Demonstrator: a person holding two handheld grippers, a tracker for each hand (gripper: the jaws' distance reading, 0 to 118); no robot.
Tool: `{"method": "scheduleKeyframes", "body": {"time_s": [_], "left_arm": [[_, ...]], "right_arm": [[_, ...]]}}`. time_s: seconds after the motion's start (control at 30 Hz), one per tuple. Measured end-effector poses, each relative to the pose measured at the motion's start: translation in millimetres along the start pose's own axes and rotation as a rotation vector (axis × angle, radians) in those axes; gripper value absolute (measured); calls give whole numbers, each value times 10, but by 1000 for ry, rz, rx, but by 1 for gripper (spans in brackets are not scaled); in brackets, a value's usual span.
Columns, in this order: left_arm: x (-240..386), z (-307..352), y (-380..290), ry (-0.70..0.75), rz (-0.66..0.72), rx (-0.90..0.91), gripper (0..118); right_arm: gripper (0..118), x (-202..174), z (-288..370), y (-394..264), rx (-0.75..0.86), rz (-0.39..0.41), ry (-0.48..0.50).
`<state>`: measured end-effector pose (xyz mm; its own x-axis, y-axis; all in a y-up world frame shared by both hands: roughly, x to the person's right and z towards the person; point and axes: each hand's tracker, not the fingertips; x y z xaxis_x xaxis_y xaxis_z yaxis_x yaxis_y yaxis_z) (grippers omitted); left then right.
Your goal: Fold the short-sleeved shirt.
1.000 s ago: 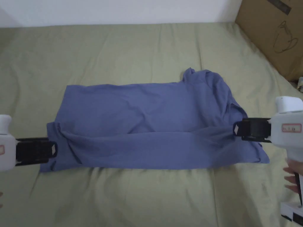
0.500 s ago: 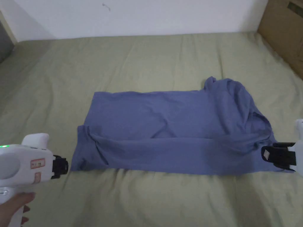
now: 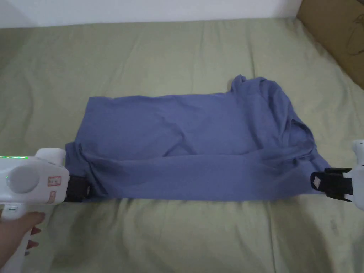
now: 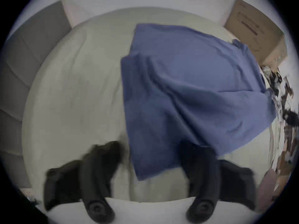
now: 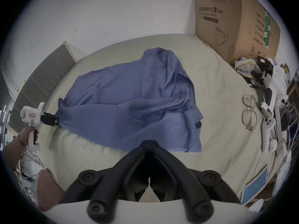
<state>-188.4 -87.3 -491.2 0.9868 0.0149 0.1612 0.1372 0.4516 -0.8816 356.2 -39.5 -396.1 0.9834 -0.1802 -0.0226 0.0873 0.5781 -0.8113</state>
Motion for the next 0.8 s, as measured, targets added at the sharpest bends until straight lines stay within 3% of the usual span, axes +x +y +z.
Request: {"method": "scheduleKeyframes", "body": {"time_s": [0.03, 0.1, 0.23, 0.27, 0.3, 0.33, 0.37, 0.4, 0.57, 0.63, 0.7, 0.77, 0.8], "left_arm": [[7, 70, -12, 17, -14, 31, 9], [-46, 203, -30, -62, 48, 79, 4], [-178, 355, -46, -48, 88, 83, 3], [-248, 340, -44, -50, 91, 82, 4], [-263, 343, -45, -54, 96, 78, 4], [-262, 338, -46, -56, 103, 71, 4], [-267, 326, -49, -61, 109, 67, 4], [-276, 314, -50, -63, 113, 65, 4], [-199, 257, -75, -52, 95, 38, 4], [-188, 252, -84, -51, 99, 29, 4], [-223, 234, -90, -64, 111, 12, 4], [-214, 233, -99, -65, 109, 12, 4], [-242, 235, -101, -62, 103, 11, 3]], "right_arm": [[0, 28, 36, -8, 10, -18, 3], [0, 121, 47, 6, 32, -55, 11], [4, 321, 61, 70, 54, -163, 42], [22, 381, 29, 96, 54, -190, 53], [50, 426, 6, 115, 41, -209, 59], [87, 491, -94, 147, 19, -231, 50], [97, 549, -194, 169, -19, -257, 36], [97, 605, -281, 184, -33, -286, 15], [96, 781, -681, 189, -163, -380, 9], [80, 752, -696, 176, -180, -370, 17], [74, 649, -600, 171, -174, -279, 3], [25, 572, -554, 186, -172, -232, 81], [10, 538, -520, 193, -163, -244, 73]]}}
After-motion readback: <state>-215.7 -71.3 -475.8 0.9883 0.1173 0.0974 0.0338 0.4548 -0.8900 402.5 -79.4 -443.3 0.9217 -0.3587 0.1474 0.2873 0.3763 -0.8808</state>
